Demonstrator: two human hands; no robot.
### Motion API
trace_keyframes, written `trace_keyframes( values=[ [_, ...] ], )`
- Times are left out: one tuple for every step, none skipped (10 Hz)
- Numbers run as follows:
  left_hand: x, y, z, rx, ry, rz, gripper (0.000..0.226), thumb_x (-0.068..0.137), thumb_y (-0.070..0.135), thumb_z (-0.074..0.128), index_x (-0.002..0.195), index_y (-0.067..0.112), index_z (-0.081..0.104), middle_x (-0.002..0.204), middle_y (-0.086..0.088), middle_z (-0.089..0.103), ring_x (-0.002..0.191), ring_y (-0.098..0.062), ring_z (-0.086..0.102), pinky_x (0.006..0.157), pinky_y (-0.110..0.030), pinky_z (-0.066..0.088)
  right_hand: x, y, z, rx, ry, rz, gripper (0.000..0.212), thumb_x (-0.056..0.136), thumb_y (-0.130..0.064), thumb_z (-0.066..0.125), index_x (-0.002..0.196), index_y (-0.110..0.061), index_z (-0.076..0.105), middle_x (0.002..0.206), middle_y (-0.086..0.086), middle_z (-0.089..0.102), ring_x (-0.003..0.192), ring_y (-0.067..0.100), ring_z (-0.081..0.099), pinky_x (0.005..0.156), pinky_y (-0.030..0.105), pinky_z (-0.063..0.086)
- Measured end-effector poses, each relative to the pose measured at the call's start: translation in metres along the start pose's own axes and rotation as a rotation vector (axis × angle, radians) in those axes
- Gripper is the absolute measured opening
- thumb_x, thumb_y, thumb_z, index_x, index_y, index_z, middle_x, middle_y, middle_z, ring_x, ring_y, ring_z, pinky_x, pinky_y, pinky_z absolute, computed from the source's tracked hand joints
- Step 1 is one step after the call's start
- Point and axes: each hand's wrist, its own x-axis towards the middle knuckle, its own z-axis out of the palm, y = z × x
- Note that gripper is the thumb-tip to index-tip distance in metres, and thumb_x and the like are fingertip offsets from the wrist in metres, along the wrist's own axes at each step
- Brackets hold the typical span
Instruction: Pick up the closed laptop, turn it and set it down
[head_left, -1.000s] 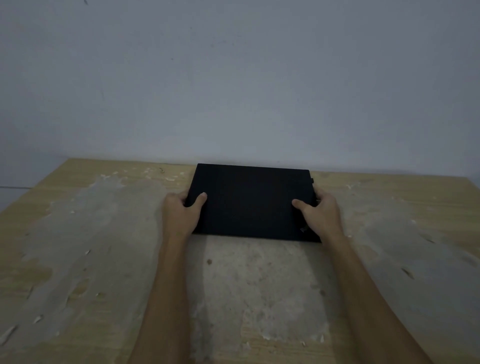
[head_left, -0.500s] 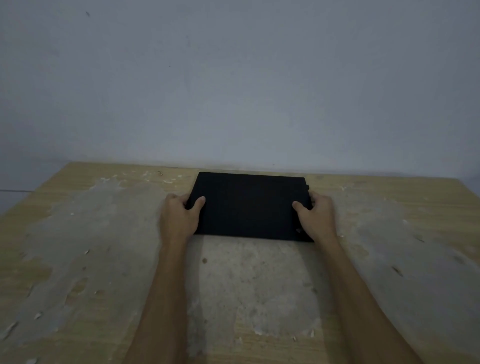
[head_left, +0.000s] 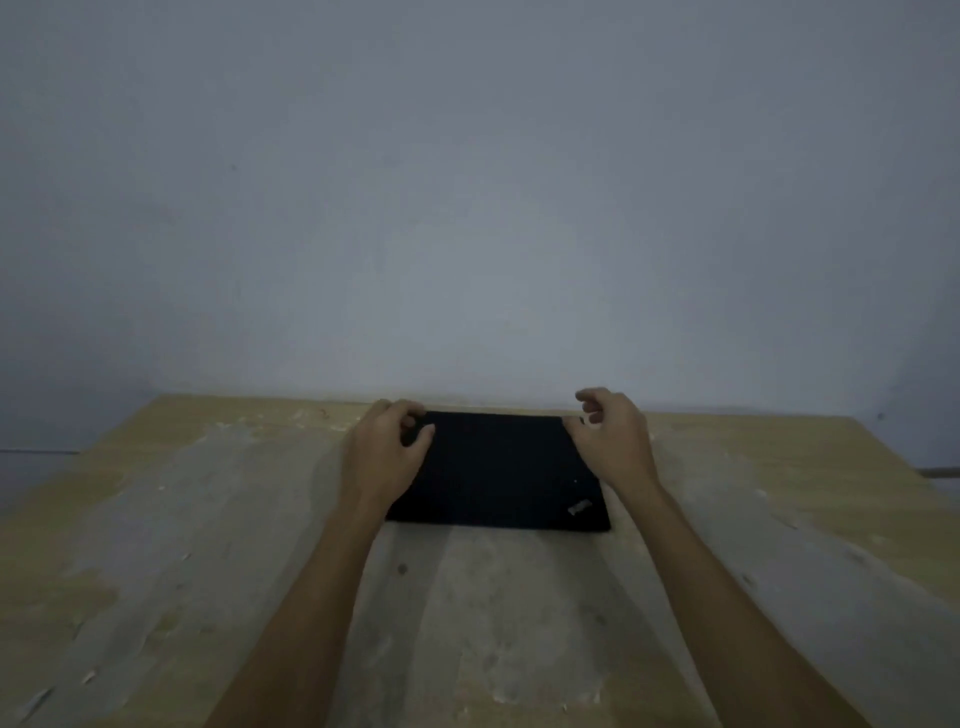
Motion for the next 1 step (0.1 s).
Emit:
trace_keyframes(
  values=[
    [0.0268, 0.0341, -0.0159, -0.005, 0.063, 0.19, 0.023, 0.092, 0.029, 0.073, 0.112, 0.019, 0.076, 0.1, 0.002, 0.072, 0.089, -0.015, 0.068, 0.076, -0.034, 0.056, 0.0204, -0.04, -0.0238, 0.033, 0.044, -0.102, 0.04, 0.095, -0.026, 0.068, 0.131, -0.01, 0.064, 0.12, 0.008, 0.065, 0.106, 0.018, 0.061, 0.087, 0.027, 0.046]
  ],
)
